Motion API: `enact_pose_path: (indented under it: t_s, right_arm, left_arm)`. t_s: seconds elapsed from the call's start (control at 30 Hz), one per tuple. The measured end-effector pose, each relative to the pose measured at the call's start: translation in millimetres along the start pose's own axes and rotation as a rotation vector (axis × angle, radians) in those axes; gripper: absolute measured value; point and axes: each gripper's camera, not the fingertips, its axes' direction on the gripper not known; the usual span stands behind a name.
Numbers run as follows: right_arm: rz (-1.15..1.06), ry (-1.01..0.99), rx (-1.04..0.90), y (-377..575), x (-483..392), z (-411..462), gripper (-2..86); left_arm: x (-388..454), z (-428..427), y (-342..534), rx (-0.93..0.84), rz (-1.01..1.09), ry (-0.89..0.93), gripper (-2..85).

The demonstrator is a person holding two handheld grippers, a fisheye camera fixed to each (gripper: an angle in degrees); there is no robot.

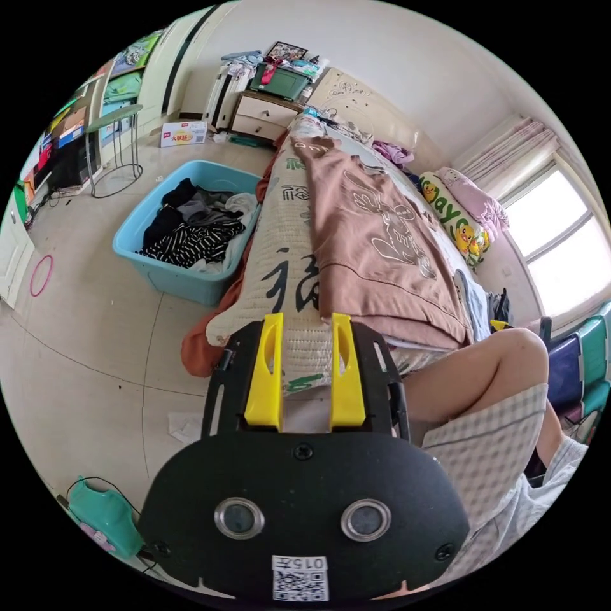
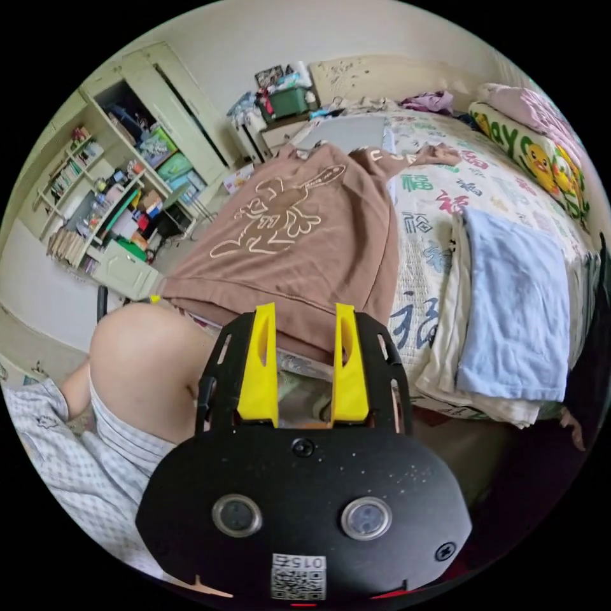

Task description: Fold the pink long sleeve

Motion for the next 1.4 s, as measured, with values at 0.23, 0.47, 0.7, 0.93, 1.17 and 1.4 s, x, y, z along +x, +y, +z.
enact_pose_path:
  t_s: [0.23,0.47,0.7,0.93,1.17,1.4]
  right_arm:
    - [-0.306,0.264,-0.306,-21.1,-28.4,82.2,19.1]
    - [-0.327,0.272,-0.348,-26.7,-13.6,105.9,10.3]
    - [-0.202,0.195,-0.227,-29.7,10.3,65.2,0.4]
    - [-0.180,0.252,-0.222,-22.6,19.6,52.5,-0.6]
    - [-0.216,0.275,-0.253,-15.0,20.1,49.8,-0.9]
    - [-0.258,0.325,-0.301,-23.1,16.9,55.4,-0.9]
  left_arm:
    - [36.2,11.5,-25.2,-0.094,0.045,-0.081,13.5]
    - [60.5,1.3,-39.0,-0.152,0.086,-0.116,13.3]
    - [78.6,-35.0,-40.1,-0.131,0.171,-0.089,11.5]
    - [101.7,-59.0,-39.4,-0.120,0.243,-0.141,7.0]
    - [113.5,-124.4,-37.1,-0.042,0.305,-0.132,0.8]
    - [80.2,-166.0,-33.9,0.032,0.089,-0.068,0.4]
